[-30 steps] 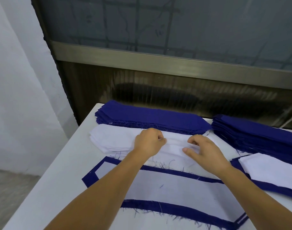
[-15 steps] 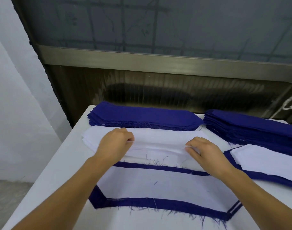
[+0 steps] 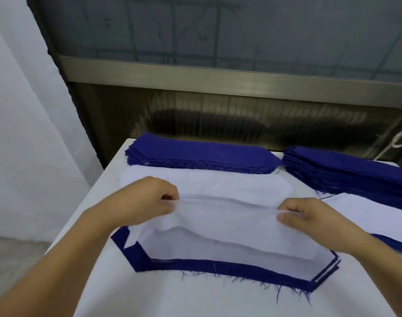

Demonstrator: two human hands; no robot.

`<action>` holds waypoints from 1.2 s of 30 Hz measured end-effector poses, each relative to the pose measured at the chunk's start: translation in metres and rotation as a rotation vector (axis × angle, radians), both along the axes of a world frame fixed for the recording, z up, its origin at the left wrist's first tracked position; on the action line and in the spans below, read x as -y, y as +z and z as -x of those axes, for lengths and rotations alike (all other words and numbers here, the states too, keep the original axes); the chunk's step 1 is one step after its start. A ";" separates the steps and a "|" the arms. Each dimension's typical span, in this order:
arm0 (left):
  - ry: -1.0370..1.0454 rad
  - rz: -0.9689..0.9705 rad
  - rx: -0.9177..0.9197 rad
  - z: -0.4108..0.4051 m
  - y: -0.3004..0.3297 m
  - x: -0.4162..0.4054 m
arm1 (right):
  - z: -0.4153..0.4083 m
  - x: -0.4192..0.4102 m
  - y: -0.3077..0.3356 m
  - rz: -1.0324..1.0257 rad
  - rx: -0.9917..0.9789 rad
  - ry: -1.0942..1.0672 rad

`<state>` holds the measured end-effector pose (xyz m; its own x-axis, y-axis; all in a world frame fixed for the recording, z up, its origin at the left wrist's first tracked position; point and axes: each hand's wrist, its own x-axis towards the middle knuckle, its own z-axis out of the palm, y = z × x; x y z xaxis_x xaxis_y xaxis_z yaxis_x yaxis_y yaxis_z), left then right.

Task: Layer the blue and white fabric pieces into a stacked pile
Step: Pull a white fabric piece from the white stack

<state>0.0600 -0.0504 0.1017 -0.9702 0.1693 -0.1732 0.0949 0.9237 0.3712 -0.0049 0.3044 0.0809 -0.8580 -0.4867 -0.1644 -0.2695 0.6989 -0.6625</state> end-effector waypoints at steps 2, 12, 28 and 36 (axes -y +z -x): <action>0.050 -0.020 -0.223 0.001 0.004 -0.004 | -0.003 -0.001 -0.002 0.033 -0.302 -0.067; -0.190 0.144 -0.502 -0.049 -0.074 -0.006 | -0.038 -0.030 -0.098 -0.147 -1.017 0.233; -0.147 0.123 -0.457 -0.051 -0.102 -0.002 | -0.046 -0.034 -0.103 -0.159 -1.054 0.238; -0.140 0.044 -0.393 -0.053 -0.101 0.001 | -0.048 -0.033 -0.098 -0.169 -0.990 0.241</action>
